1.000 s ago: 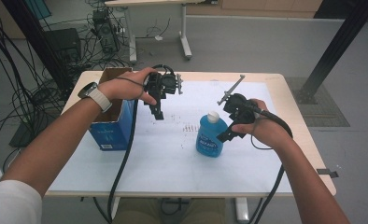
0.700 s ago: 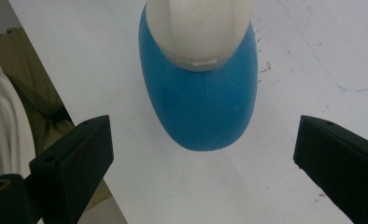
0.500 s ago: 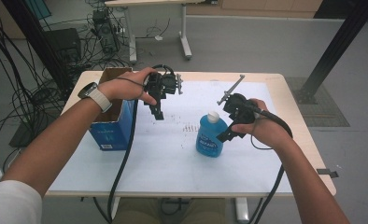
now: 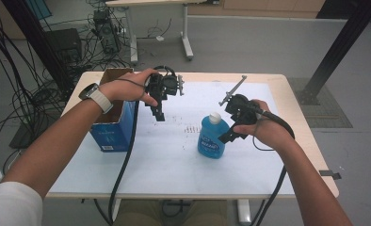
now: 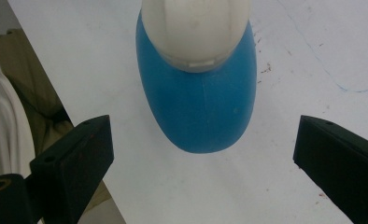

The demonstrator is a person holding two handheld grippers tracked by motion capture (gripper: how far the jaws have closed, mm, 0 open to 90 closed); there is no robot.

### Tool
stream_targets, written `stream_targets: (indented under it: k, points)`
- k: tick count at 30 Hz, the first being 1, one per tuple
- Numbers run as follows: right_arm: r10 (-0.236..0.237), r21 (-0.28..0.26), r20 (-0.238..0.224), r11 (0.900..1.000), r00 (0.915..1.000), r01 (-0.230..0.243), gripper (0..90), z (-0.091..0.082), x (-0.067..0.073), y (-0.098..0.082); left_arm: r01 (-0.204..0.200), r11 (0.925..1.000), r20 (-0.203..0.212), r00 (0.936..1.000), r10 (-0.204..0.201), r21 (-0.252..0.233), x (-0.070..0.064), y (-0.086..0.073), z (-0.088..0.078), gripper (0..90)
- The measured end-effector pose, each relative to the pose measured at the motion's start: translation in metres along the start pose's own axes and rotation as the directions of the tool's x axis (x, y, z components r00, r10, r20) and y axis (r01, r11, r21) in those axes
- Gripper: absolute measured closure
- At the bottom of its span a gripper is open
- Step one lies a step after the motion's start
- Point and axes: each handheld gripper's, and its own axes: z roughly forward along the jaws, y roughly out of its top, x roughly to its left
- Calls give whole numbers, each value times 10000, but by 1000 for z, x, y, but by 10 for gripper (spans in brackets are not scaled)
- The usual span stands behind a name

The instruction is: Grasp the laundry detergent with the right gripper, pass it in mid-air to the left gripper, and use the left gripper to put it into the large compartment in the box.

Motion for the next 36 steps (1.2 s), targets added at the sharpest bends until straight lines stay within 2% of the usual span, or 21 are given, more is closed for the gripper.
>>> stream_targets:
  k: [36]
  points:
    - [-69,56,44,10000,10000,69,51,-2,1,1,27,10000,6,10000,-27,-37,0,-1,-1,102]
